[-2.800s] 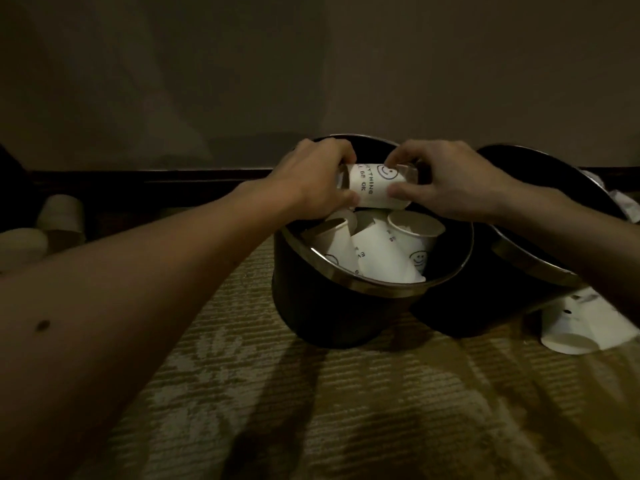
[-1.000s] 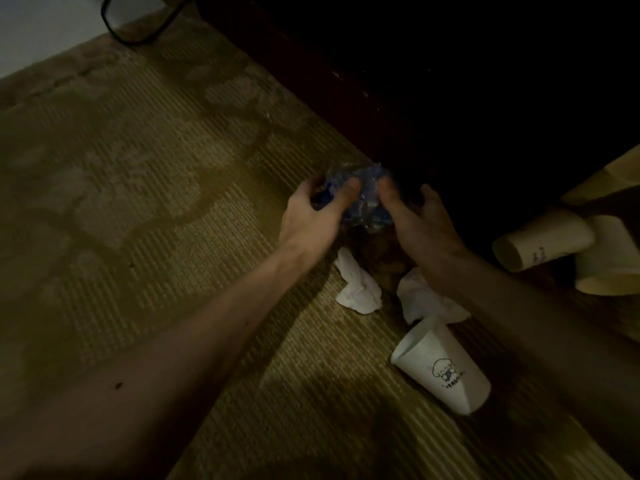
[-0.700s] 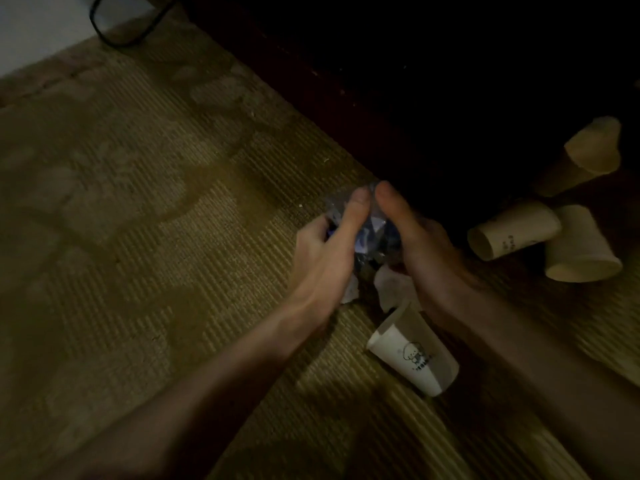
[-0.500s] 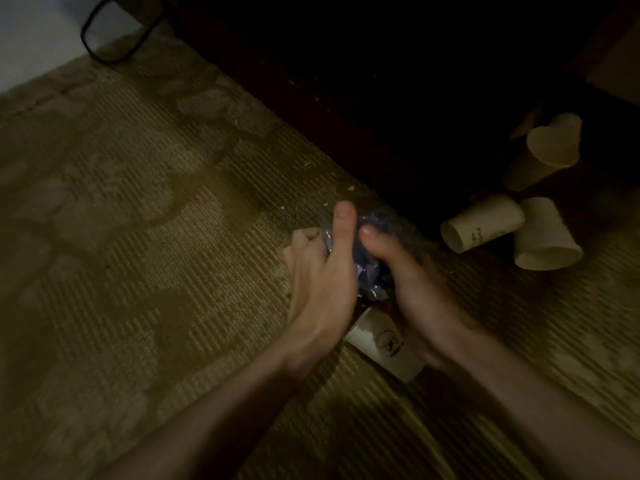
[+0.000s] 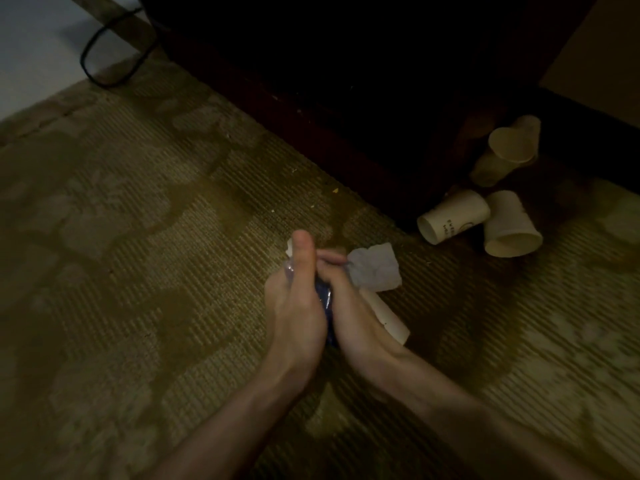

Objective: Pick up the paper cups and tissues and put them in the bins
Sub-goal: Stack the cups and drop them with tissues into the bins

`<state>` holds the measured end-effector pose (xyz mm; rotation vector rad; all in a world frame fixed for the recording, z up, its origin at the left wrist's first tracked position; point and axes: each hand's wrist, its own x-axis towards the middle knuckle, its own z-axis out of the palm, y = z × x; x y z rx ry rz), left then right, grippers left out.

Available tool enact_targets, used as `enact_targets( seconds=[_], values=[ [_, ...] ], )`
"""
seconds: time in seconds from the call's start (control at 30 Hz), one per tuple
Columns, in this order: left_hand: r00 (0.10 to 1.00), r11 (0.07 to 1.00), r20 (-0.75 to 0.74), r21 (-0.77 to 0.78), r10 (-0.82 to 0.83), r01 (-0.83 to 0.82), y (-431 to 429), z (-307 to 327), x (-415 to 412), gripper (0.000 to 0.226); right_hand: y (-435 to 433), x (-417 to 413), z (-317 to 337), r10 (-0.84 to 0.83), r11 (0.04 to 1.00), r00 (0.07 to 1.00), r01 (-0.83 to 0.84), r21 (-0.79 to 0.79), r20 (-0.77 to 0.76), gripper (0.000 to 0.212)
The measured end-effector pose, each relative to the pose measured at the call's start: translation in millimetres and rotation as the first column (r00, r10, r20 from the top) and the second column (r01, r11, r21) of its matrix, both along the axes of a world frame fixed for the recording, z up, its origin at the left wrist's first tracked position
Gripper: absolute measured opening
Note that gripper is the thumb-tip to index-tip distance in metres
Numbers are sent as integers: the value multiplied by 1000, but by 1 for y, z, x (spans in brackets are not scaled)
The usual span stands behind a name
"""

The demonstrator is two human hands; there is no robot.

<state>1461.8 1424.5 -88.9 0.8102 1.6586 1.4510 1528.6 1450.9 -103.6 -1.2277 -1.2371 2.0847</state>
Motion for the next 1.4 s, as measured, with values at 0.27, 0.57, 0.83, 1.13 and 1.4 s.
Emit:
enact_targets(
  seconds=[0.27,0.57,0.83,1.13,1.4],
  values=[
    [975,988,-159,54,154,-147,-2,-12,-37,71,-6,-21,-4,145,985,987,-150,-85,-66,74],
    [929,959,-354,-285,-105,0,25,-58,-89,71,75,23,-24,-76,946,877,-86,311,474,21],
    [694,775,-464,-594,-550,216,62,-96,-104,69,108,39,-66,-107,868,628,-320,381,771,49],
    [545,808,-622,-554,-562,201,61,-114,-91,25,98,45,-85,-137,764,584,-452,461,800,34],
    [721,851,-469,-395,-510,346,63,-98,-93,42,99,41,-74,-151,954,856,-4,299,494,12]
  ],
)
